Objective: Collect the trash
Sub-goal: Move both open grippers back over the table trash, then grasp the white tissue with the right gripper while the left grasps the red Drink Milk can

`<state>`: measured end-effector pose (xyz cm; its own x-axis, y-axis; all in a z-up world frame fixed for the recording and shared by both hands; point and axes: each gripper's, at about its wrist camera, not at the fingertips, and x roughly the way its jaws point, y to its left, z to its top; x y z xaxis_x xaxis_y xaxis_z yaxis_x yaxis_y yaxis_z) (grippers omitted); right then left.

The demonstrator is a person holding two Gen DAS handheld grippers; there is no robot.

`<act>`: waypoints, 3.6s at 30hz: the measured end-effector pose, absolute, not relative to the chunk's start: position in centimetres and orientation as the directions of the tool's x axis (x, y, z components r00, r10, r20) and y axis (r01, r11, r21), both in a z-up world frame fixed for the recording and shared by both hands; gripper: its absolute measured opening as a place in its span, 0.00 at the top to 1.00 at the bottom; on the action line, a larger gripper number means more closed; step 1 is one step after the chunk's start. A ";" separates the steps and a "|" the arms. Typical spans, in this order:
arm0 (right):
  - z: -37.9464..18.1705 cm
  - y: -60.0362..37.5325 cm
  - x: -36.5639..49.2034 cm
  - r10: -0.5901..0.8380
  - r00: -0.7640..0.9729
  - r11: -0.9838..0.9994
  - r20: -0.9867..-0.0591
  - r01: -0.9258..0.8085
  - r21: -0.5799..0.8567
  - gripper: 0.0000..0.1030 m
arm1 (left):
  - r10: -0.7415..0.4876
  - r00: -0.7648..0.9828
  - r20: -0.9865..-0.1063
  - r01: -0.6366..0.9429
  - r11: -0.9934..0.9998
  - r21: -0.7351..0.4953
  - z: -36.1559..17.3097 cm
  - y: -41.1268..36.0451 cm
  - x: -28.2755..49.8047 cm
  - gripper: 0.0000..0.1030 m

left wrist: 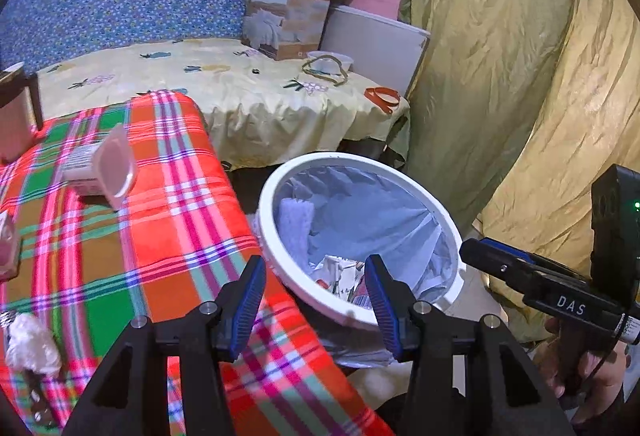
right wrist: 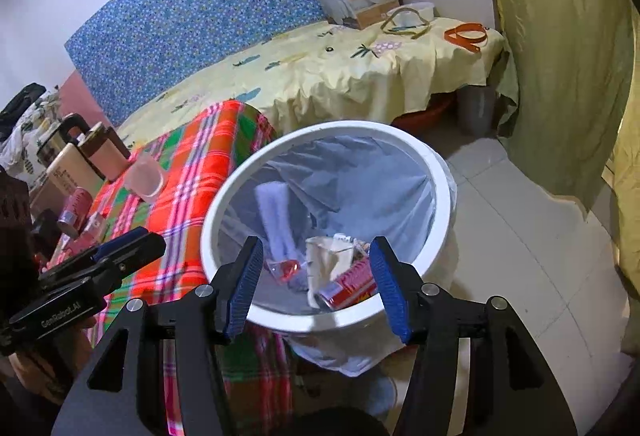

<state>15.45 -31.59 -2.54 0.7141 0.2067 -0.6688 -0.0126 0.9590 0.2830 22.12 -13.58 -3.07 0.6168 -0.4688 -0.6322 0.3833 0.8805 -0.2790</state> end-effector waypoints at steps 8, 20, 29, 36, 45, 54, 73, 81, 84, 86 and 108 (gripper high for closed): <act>-1.5 -29.4 14.1 0.278 0.739 0.946 -0.613 -0.100 0.309 0.44 | -0.408 0.673 -0.617 0.315 0.913 -0.260 -2.1 -10.4 19.3 0.51; -1.7 -24.8 13.2 0.370 0.711 0.925 -0.598 -0.222 0.309 0.44 | -0.313 0.731 -0.606 0.210 0.949 -0.237 -1.8 -5.1 14.9 0.51; -2.0 -22.0 12.5 0.416 0.672 0.909 -0.613 -0.291 0.298 0.44 | -0.243 0.753 -0.612 0.125 0.965 -0.229 -2.4 -1.2 12.7 0.51; -2.1 -20.2 12.0 0.441 0.644 0.897 -0.624 -0.328 0.296 0.44 | -0.198 0.759 -0.621 0.070 0.972 -0.225 -2.9 1.3 11.7 0.51; -2.6 -18.7 12.1 0.475 0.593 0.879 -0.650 -0.354 0.320 0.44 | -0.138 0.757 -0.638 -0.003 0.977 -0.215 -3.8 4.3 10.8 0.51; -2.3 -16.3 12.6 0.507 0.572 0.858 -0.645 -0.404 0.317 0.44 | -0.098 0.764 -0.638 -0.060 0.974 -0.221 -3.6 6.6 11.3 0.51; -4.0 -9.0 16.5 0.572 0.472 0.800 -0.671 -0.500 0.331 0.46 | -0.033 0.785 -0.618 -0.126 0.969 -0.213 -2.0 12.1 15.0 0.51; -5.3 -6.3 18.1 0.573 0.429 0.789 -0.698 -0.518 0.330 0.66 | -0.039 0.786 -0.617 -0.122 0.969 -0.216 -1.9 13.3 17.3 0.51; -5.7 -6.3 18.3 0.570 0.420 0.790 -0.706 -0.516 0.331 0.79 | -0.044 0.786 -0.617 -0.116 0.969 -0.217 -1.9 13.3 18.5 0.51; -5.6 -6.8 18.2 0.571 0.424 0.791 -0.703 -0.513 0.333 0.82 | -0.051 0.791 -0.610 -0.106 0.970 -0.218 -1.7 13.2 19.4 0.51; -6.0 -11.4 18.6 0.554 0.453 0.821 -0.699 -0.438 0.367 0.83 | -0.005 0.760 -0.650 -0.156 0.969 -0.190 -3.8 13.1 28.1 0.43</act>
